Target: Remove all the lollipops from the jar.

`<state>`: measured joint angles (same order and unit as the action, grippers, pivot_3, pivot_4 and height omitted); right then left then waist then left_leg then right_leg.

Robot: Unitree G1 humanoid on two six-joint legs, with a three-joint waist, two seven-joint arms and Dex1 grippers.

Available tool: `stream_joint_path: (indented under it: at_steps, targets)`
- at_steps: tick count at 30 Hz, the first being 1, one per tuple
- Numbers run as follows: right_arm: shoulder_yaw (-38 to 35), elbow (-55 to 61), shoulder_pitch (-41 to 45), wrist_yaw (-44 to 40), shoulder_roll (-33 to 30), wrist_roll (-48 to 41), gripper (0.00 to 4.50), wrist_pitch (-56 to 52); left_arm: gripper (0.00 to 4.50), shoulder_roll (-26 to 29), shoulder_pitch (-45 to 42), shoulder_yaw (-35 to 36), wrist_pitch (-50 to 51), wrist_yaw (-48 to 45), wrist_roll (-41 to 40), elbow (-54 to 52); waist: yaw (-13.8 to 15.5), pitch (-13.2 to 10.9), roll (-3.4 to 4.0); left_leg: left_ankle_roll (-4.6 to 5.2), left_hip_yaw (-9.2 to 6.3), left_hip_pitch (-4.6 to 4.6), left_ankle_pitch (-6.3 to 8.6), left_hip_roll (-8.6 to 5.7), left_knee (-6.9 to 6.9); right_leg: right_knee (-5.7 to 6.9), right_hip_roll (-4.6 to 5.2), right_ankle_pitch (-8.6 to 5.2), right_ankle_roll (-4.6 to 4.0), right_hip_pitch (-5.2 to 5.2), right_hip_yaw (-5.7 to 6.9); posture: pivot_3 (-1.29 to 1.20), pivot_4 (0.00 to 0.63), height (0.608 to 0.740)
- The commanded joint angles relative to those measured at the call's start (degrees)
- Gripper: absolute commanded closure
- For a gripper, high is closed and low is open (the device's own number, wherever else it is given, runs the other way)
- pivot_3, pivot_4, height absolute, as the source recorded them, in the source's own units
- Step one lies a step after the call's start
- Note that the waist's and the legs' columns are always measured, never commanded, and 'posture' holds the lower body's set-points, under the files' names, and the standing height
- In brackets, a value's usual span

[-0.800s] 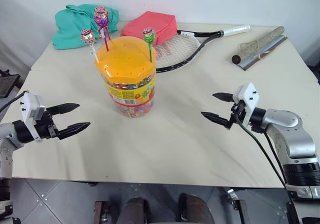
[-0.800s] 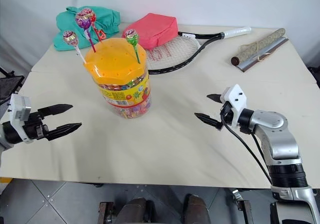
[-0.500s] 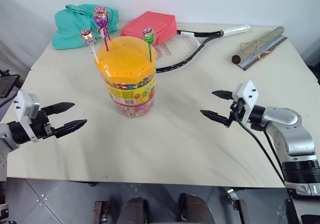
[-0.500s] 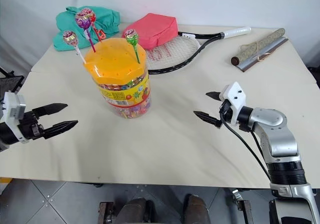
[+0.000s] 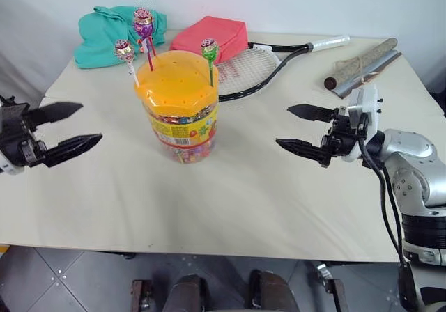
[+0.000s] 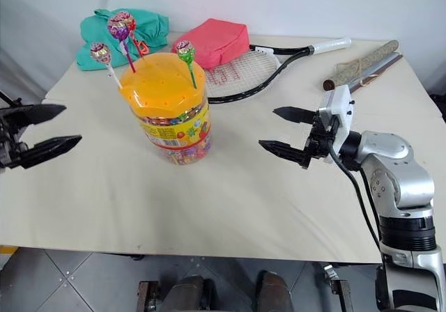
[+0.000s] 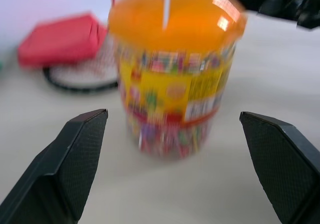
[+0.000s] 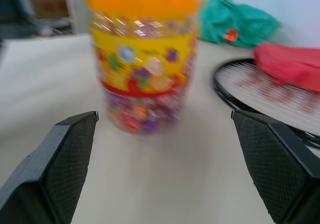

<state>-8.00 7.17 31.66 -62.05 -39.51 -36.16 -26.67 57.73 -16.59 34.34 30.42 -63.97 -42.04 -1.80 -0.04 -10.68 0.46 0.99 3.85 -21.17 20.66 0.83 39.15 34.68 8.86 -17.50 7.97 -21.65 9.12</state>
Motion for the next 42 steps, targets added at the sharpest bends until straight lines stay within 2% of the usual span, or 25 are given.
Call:
stream_joint_path:
  at_steps: [1,3,8,9,12,16,23,24,34,39,42]
  targets:
    - [-2.0,1.7,2.8,-1.0,-0.4,-3.2,0.04,-0.5,0.0,-1.3,-7.5,-3.7,-3.0,0.1,-0.5,1.0,0.0,0.0,0.0,0.0,0.0,0.0,0.0,0.0,0.0,0.02,0.0,0.0,0.0,0.0,0.01,0.0,0.15,0.74]
    - [-2.2,2.4,3.5,-1.1,-0.3,-4.7,0.04,-1.4,0.0,-3.3,-13.1,-7.5,-4.3,-0.3,0.2,3.9,0.2,0.0,0.0,0.0,0.03,0.0,0.0,-0.02,0.05,0.09,0.0,0.0,0.0,0.0,0.01,0.0,0.15,0.74]
    - [-2.7,3.1,4.0,-0.2,-0.3,-5.5,0.04,-1.5,0.0,-6.5,-21.0,-13.2,-8.5,-2.1,3.8,11.2,-0.1,0.0,-0.02,0.0,0.07,-0.02,0.0,-0.03,0.11,0.18,-0.02,0.0,0.0,-0.01,0.03,0.0,0.15,0.74]
    - [-3.0,3.3,3.9,-0.1,-0.4,-5.5,0.01,-1.5,0.19,-7.2,-22.4,-14.1,-9.9,-2.4,4.7,12.9,-0.1,0.0,-0.02,0.0,0.07,-0.02,0.0,-0.04,0.1,0.2,-0.03,0.0,0.0,-0.02,0.03,0.0,0.15,0.74]
    - [-3.8,4.4,2.9,0.4,-0.8,-5.6,0.0,-1.4,0.89,-8.8,-25.3,-15.7,-12.3,-3.5,6.2,16.9,-0.2,0.0,-0.03,0.0,0.1,-0.02,0.0,-0.03,0.1,0.2,-0.03,0.0,0.0,-0.04,0.04,0.0,0.15,0.74]
    - [-4.6,5.6,1.5,1.4,-0.9,-5.8,0.0,-1.3,2.13,-10.4,-27.9,-16.4,-14.6,-4.8,6.8,20.4,-0.2,0.0,-0.04,0.0,0.1,-0.03,0.0,-0.03,0.1,0.21,-0.03,0.0,0.0,-0.05,0.04,0.0,0.15,0.74]
    - [-5.5,7.1,-0.1,2.5,-1.3,-6.1,0.0,-1.4,4.33,-11.0,-30.5,-16.5,-14.3,-7.2,5.7,20.8,-0.1,0.0,-0.06,0.0,0.08,-0.05,0.0,-0.03,0.14,0.22,-0.03,0.0,0.0,-0.05,0.02,0.0,0.15,0.74]
    - [-5.5,7.2,-0.1,2.6,-1.3,-6.1,0.0,-1.4,4.47,-10.9,-30.7,-16.3,-13.9,-7.3,5.4,20.5,-0.1,0.0,-0.06,0.0,0.08,-0.05,0.0,-0.03,0.14,0.23,-0.03,0.0,0.0,-0.05,0.02,0.0,0.15,0.74]
    - [-5.4,4.9,1.3,1.3,-2.3,-5.3,0.0,-0.6,4.47,-7.8,-35.8,-11.3,-7.2,0.1,2.2,16.1,-0.2,-0.1,-0.14,0.0,0.02,-0.09,0.0,-0.02,0.2,0.25,-0.03,0.0,0.0,-0.05,0.02,0.0,0.15,0.74]
    - [-5.8,3.9,2.1,0.5,-3.1,-5.6,0.0,-0.6,4.47,0.2,-31.8,-7.6,1.3,9.9,5.5,16.4,-0.5,-0.1,-0.14,0.0,-0.08,-0.03,0.0,0.02,0.16,0.29,-0.04,0.0,0.0,-0.07,0.01,0.0,0.15,0.74]
    - [-5.7,3.3,2.4,-0.5,-3.8,-6.1,0.0,-0.9,4.47,3.2,-28.6,-7.0,7.0,14.9,6.2,14.6,-0.5,-0.1,-0.15,0.0,-0.07,-0.01,0.0,0.01,0.12,0.32,-0.04,0.0,0.0,-0.11,-0.02,0.0,0.15,0.74]
